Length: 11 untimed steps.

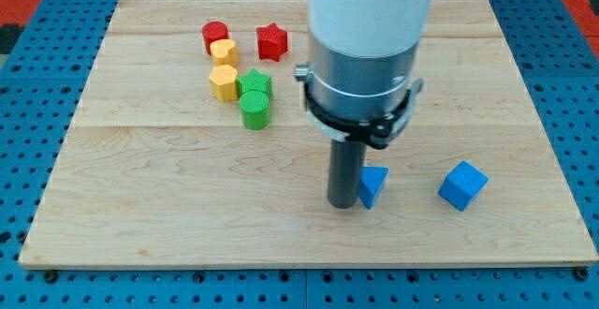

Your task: Move the green circle parallel to the blue triangle

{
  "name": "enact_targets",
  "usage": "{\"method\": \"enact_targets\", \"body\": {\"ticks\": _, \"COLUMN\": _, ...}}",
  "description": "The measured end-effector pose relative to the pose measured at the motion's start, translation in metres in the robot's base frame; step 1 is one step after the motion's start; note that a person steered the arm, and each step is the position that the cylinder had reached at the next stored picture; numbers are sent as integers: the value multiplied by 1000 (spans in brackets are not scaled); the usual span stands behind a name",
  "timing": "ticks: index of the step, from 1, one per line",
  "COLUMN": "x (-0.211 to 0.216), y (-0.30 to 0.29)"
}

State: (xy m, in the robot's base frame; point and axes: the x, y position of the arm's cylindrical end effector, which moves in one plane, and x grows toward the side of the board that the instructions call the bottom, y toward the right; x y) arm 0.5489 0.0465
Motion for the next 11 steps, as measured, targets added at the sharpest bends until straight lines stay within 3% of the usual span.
{"method": "enact_targets", "body": {"ticks": 3, "x": -15, "y": 2}}
{"method": "enact_targets", "body": {"ticks": 4, "x": -38, "y": -47}}
{"method": "enact_targets", "body": {"ticks": 6, "x": -148, "y": -34}}
{"method": "enact_targets", "body": {"ticks": 7, "x": -174, "y": -121}}
{"method": "enact_targets", "body": {"ticks": 8, "x": -173, "y": -148}}
{"method": "enact_targets", "body": {"ticks": 10, "x": -102, "y": -91}}
{"method": "enact_targets", "body": {"ticks": 11, "x": -108, "y": -69}}
